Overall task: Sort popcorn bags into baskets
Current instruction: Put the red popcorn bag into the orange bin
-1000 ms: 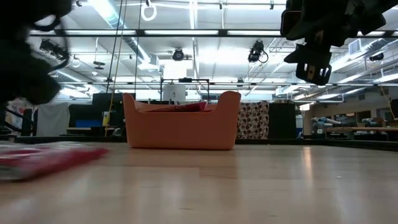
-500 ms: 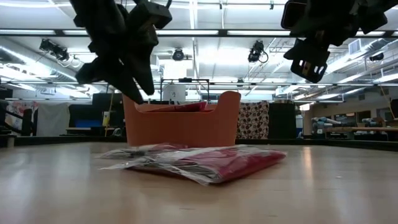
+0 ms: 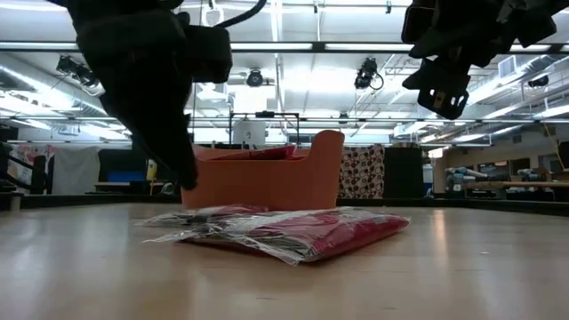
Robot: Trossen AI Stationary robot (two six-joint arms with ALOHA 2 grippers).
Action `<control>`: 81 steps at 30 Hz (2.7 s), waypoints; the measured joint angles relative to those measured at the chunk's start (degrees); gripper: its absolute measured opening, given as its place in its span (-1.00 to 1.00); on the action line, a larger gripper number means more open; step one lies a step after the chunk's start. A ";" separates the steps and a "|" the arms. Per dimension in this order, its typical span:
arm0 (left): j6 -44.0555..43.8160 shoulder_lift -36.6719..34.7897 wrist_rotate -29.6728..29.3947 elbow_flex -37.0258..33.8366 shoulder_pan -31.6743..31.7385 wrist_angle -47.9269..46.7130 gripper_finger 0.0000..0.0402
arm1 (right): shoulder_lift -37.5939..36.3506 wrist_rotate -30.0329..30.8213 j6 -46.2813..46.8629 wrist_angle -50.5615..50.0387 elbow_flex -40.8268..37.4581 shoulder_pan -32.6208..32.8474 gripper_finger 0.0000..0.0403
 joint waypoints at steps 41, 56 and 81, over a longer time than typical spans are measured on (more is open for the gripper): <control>19.81 12.74 -15.49 10.95 1.23 -14.76 -0.95 | 0.02 -2.68 2.63 -3.89 -0.02 0.00 -0.22; 12.31 12.59 -3.86 36.79 2.72 -41.52 -0.99 | 0.02 -3.15 3.07 -3.49 -0.02 0.00 -0.22; 12.35 12.54 5.78 77.23 37.24 -61.74 -0.99 | 0.01 -3.10 3.19 -3.00 -0.02 0.00 -0.22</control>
